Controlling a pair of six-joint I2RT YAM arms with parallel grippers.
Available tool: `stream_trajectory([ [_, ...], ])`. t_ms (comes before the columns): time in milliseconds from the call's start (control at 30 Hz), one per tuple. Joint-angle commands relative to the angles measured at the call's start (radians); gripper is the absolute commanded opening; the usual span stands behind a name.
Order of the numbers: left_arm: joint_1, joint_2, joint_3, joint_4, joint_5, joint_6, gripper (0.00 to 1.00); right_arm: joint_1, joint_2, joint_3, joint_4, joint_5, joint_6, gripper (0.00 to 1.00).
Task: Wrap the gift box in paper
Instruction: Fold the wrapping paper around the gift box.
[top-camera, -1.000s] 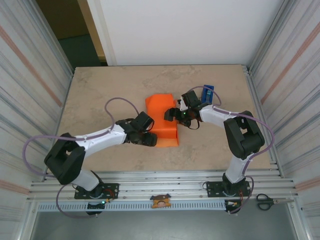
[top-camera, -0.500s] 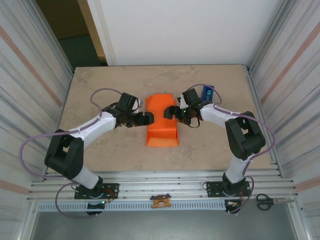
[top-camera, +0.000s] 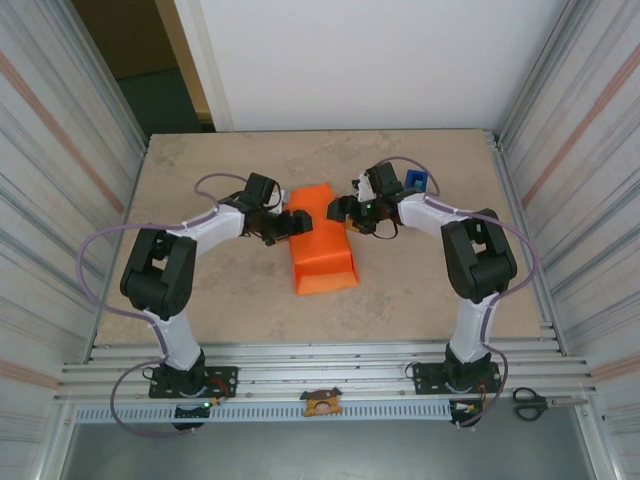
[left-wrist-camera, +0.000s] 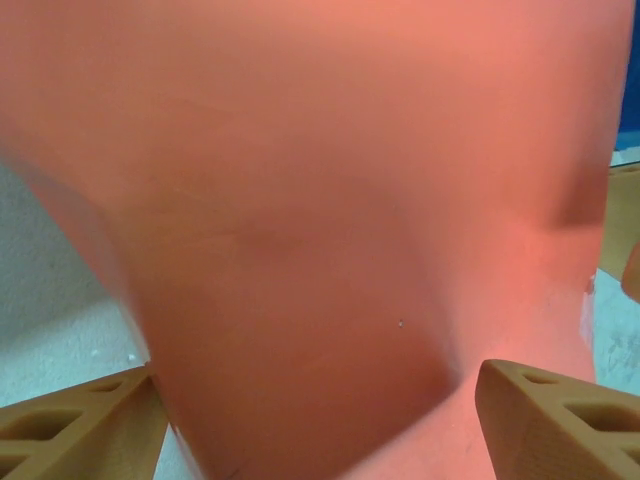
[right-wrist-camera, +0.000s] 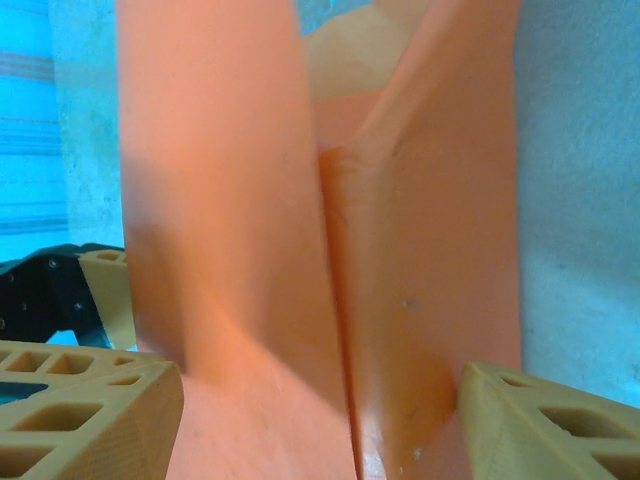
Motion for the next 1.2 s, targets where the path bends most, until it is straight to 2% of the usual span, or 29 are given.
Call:
stream_trajectory([
  [0,-0.003,0.004,0.026,0.046,0.041,-0.04,0.8,-0.003,0.043,0.06,-0.02,-0.074,-0.001,0.71],
  [167,-0.001,-0.017,0.028,-0.01,-0.025,-0.005,0.81,-0.019,-0.043,0.027,-0.043,-0.009,-0.023,0.77],
  [300,-0.001,-0.04,0.027,-0.034,-0.028,0.02,0.83,-0.056,-0.221,-0.099,-0.046,0.083,-0.047,0.79],
  [433,-0.005,-0.07,0.016,-0.041,-0.027,0.048,0.84,-0.09,-0.378,-0.283,-0.01,0.114,-0.03,0.75],
  [600,-0.023,-0.154,-0.023,-0.035,-0.069,0.133,0.84,-0.095,-0.523,-0.498,0.035,0.126,0.024,0.65],
  [833,-0.121,-0.248,-0.021,-0.104,-0.215,0.401,0.83,-0.093,-0.556,-0.666,0.179,0.069,0.132,0.49],
  [900,-0.136,-0.249,-0.005,-0.139,-0.25,0.411,0.84,-0.086,-0.537,-0.675,0.195,0.058,0.135,0.47],
  [1000,-0.15,-0.254,-0.005,-0.144,-0.23,0.435,0.84,-0.072,-0.513,-0.683,0.21,0.054,0.131,0.43],
  [1167,-0.283,-0.248,0.022,-0.175,-0.434,0.641,0.86,-0.061,-0.476,-0.685,0.231,0.049,0.13,0.37],
])
